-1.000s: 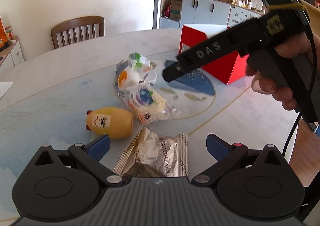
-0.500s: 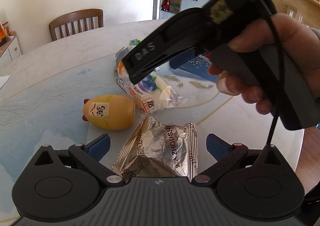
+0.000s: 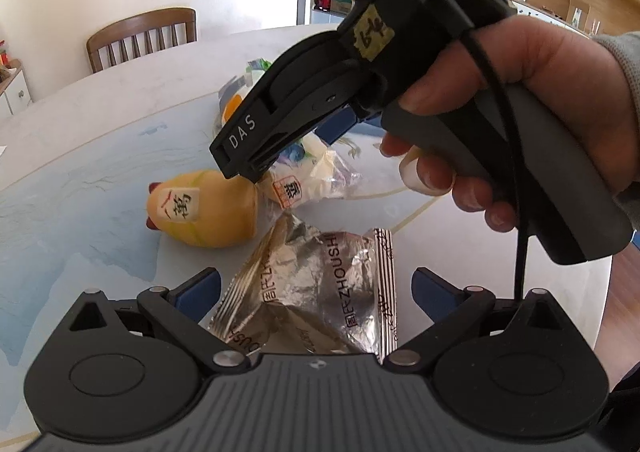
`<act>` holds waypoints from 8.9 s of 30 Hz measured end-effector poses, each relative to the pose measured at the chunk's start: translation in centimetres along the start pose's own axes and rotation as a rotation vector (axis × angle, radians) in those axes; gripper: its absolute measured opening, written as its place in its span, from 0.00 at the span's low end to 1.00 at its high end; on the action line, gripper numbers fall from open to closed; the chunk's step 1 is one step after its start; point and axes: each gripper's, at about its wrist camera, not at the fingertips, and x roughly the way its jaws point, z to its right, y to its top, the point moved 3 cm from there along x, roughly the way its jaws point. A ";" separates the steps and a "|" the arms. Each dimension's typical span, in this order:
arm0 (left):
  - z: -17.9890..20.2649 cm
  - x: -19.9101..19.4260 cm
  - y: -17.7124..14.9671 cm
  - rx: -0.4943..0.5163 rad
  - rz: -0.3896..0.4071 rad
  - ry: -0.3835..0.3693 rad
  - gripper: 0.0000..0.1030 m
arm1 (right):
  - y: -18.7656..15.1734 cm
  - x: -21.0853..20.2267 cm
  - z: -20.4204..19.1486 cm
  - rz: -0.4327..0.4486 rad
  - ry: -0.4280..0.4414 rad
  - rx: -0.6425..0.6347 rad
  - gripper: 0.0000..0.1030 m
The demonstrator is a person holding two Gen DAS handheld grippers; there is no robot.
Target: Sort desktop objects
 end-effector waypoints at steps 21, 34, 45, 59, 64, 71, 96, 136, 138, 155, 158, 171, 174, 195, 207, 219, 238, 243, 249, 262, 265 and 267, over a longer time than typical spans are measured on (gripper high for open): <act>-1.1 1.1 0.1 -0.034 -0.046 0.056 0.62 | -1.2 -0.6 0.4 -0.040 0.014 -0.041 0.52; -1.1 1.0 0.7 -0.074 -0.058 0.052 0.50 | -1.6 -3.4 2.7 -0.013 0.026 -0.006 0.50; -0.3 0.0 1.8 -0.105 -0.041 0.040 0.49 | -1.9 -6.8 6.5 0.018 0.029 0.034 0.50; 1.8 -1.2 5.6 -0.142 0.011 0.030 0.49 | -1.7 -10.8 11.7 0.058 0.068 0.088 0.50; 2.7 -1.3 7.5 -0.148 0.031 0.032 0.49 | -1.2 -12.4 13.5 0.083 0.072 0.083 0.50; 4.3 -1.0 10.3 -0.145 0.060 0.025 0.49 | -0.3 -14.0 16.4 0.112 0.082 0.092 0.50; 12.5 4.5 20.3 -0.038 0.119 -0.034 0.49 | 0.2 -15.0 28.7 0.142 0.027 0.167 0.50; 20.3 18.6 28.3 0.172 -0.037 -0.094 0.50 | 2.2 -8.0 40.4 0.089 -0.086 0.221 0.50; 20.3 19.3 28.6 0.163 -0.062 -0.098 0.50 | 2.5 -7.2 40.5 0.078 -0.089 0.209 0.50; 19.9 23.4 28.9 0.174 -0.221 -0.103 0.50 | 4.0 -2.4 40.9 -0.034 -0.066 0.199 0.50; 19.7 23.8 28.7 0.184 -0.240 -0.104 0.50 | 4.0 -1.8 40.7 -0.056 -0.065 0.200 0.50; 19.2 24.7 28.9 0.167 -0.301 -0.144 0.53 | 4.4 -0.9 39.9 -0.102 -0.076 0.195 0.52; 19.2 24.6 29.0 0.148 -0.301 -0.153 0.63 | 4.7 -0.8 40.0 -0.107 -0.080 0.198 0.55; 19.5 19.9 29.4 0.099 -0.156 -0.172 0.70 | 4.7 -5.1 39.7 -0.027 -0.072 0.183 0.63; 18.4 14.8 28.2 0.033 -0.041 -0.178 0.70 | 3.8 -9.8 36.6 0.041 -0.035 0.166 0.63; 16.1 9.9 26.1 0.011 0.026 -0.193 0.70 | 2.6 -13.4 32.3 0.092 -0.027 0.175 0.63; 10.9 2.6 20.5 -0.043 0.097 -0.188 0.83 | 2.4 -15.3 22.7 0.136 0.031 0.125 0.70; 8.8 0.8 19.2 -0.061 0.121 -0.166 0.92 | 2.7 -15.4 19.9 0.153 0.044 0.095 0.74; 6.3 -0.8 17.6 -0.084 0.145 -0.135 1.00 | 3.1 -15.2 16.8 0.170 0.053 0.065 0.77; 1.1 -3.4 13.7 -0.125 0.154 -0.051 1.00 | 4.3 -13.0 11.2 0.162 0.087 0.045 0.78; 0.0 -3.7 12.8 -0.131 0.149 -0.039 1.00 | 4.6 -12.4 10.3 0.153 0.093 0.042 0.78; -0.8 -3.8 12.1 -0.144 0.141 -0.032 1.00 | 4.7 -12.0 9.6 0.148 0.093 0.035 0.78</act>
